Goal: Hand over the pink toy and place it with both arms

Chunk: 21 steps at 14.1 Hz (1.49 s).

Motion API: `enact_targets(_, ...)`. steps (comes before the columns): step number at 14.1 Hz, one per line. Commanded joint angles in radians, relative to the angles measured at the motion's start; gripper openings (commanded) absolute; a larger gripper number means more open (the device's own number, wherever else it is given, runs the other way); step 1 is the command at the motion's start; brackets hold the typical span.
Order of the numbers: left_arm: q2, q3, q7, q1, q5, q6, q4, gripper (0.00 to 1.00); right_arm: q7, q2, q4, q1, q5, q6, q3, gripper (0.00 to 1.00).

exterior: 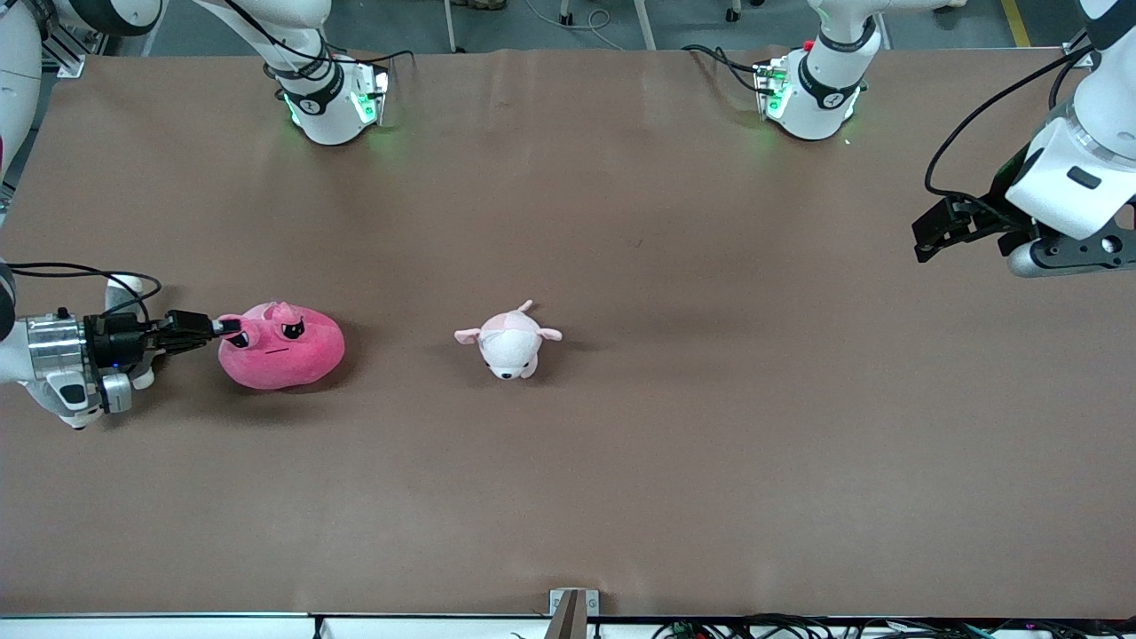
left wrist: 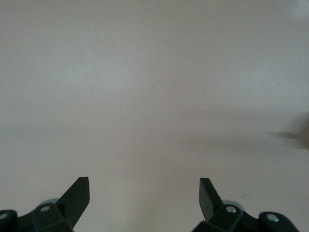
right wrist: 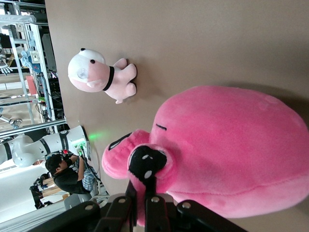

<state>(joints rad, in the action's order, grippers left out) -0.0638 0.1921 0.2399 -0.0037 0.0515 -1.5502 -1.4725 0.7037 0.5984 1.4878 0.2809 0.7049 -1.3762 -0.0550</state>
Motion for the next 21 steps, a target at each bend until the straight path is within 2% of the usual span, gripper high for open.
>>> enact_targets(1,0.077,-0.011,-0.010,-0.006,-0.021,-0.022,-0.087,1.00,0.010,0.004,-0.006,0.018,0.022,0.020,0.014,0.02)
enact_targets(4,0.099,-0.013,-0.011,-0.004,-0.039,-0.022,-0.107,1.00,0.011,0.018,-0.004,0.015,0.022,0.020,0.014,0.02)
enact_targets(6,0.110,-0.040,-0.020,-0.007,-0.053,-0.027,-0.115,1.00,0.014,0.029,-0.004,0.012,0.021,0.020,0.014,0.02)
enact_targets(12,0.105,-0.043,-0.096,0.011,-0.062,-0.030,-0.114,1.00,0.016,0.044,-0.001,0.011,0.021,0.029,0.014,0.03)
enact_targets(16,0.110,-0.036,-0.096,0.010,-0.061,-0.014,-0.114,1.00,0.016,0.070,-0.001,0.009,0.016,0.020,0.014,0.12)
enact_targets(17,0.110,-0.034,-0.097,0.010,-0.061,-0.008,-0.114,1.00,0.016,0.069,-0.001,0.009,0.010,0.019,0.012,0.19)
enact_targets(18,0.107,-0.034,-0.097,0.010,-0.061,-0.007,-0.112,1.00,0.013,0.069,-0.001,0.007,0.010,0.019,0.012,0.51)
enact_targets(19,0.102,-0.034,-0.099,0.010,-0.061,-0.007,-0.109,1.00,0.011,0.067,-0.006,0.009,0.008,0.020,0.012,1.00)
enact_targets(21,0.101,-0.033,-0.093,0.004,-0.061,-0.008,-0.109,1.00,-0.019,0.051,-0.017,0.004,-0.014,0.025,0.006,1.00)
